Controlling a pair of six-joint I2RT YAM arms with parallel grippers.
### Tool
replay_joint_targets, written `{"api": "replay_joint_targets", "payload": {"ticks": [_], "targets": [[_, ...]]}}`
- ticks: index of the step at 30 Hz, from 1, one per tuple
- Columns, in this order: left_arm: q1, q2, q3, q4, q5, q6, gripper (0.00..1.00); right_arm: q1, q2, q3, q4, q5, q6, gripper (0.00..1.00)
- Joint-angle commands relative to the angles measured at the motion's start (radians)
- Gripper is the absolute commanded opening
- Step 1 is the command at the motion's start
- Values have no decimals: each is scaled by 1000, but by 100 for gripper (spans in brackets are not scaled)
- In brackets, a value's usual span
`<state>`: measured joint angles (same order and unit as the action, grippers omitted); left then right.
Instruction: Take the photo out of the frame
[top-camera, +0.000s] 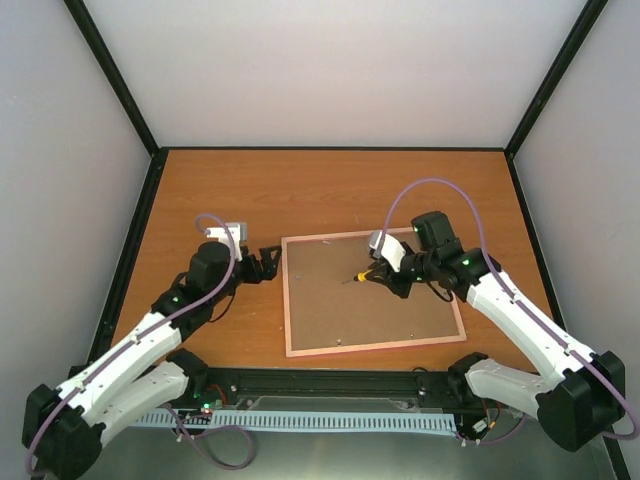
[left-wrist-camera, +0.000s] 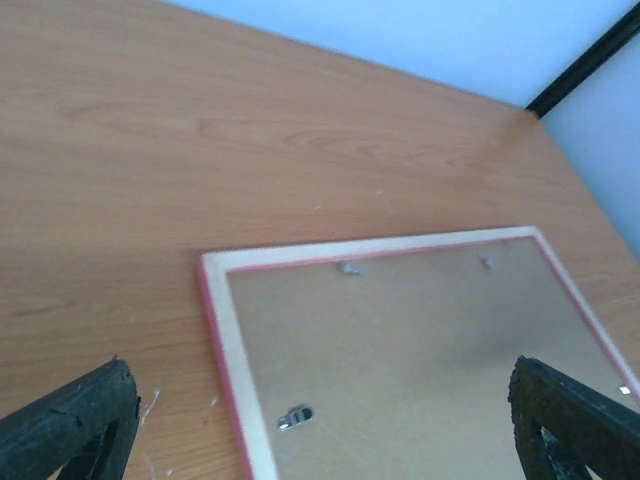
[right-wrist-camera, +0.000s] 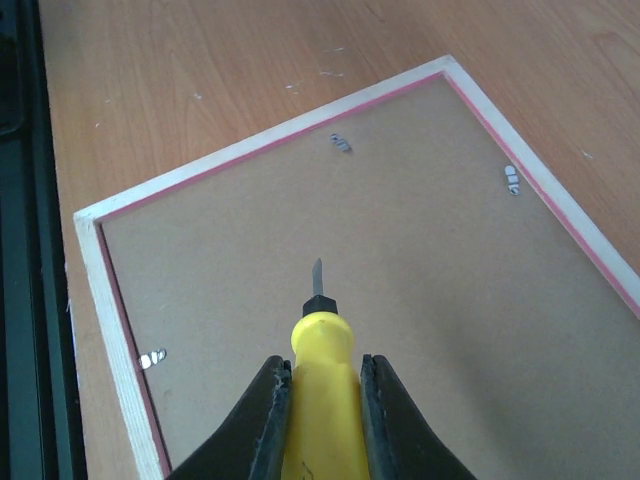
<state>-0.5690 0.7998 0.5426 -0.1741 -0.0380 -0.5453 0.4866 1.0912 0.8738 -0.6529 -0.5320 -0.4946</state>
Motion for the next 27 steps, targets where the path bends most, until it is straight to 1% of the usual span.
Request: {"api": "replay_joint_targets", "payload": {"ticks": [1, 2, 4, 5, 6, 9, 11, 13, 14, 16, 21, 27], "targets": [[15, 83, -26, 41, 95, -12, 100, -3, -31, -25, -53, -46, -70, 3], [16, 114, -16, 35, 138, 2, 92, -2, -28, -25, -66, -49, -84, 3], [14, 195, 15, -61, 160, -72, 71, -1, -24, -28, -101, -65, -128, 4], [10, 234, 35, -114, 171, -104, 63, 0, -21, -32, -115, -73, -150, 4], [-3, 265, 44, -155, 176, -141, 59, 4, -20, -38, -123, -78, -167, 4], [-104, 265, 24, -210, 128, -232, 51, 23, -18, -62, -123, -73, -198, 4], [-144, 249, 4, -250, 100, -297, 46, 42, -14, -79, -120, -72, -207, 4], [-173, 240, -18, -272, 105, -336, 45, 63, -8, -102, -111, -74, -210, 4], [-189, 237, -34, -262, 119, -350, 45, 74, -4, -110, -107, -72, -212, 4], [-218, 235, -64, -237, 144, -379, 40, 92, 9, -121, -99, -63, -213, 4], [-283, 276, -80, -230, 93, -429, 30, 116, 44, -117, -80, -44, -198, 4], [-303, 378, -74, -171, 93, -441, 30, 146, 55, -119, -62, -30, -179, 3]]}}
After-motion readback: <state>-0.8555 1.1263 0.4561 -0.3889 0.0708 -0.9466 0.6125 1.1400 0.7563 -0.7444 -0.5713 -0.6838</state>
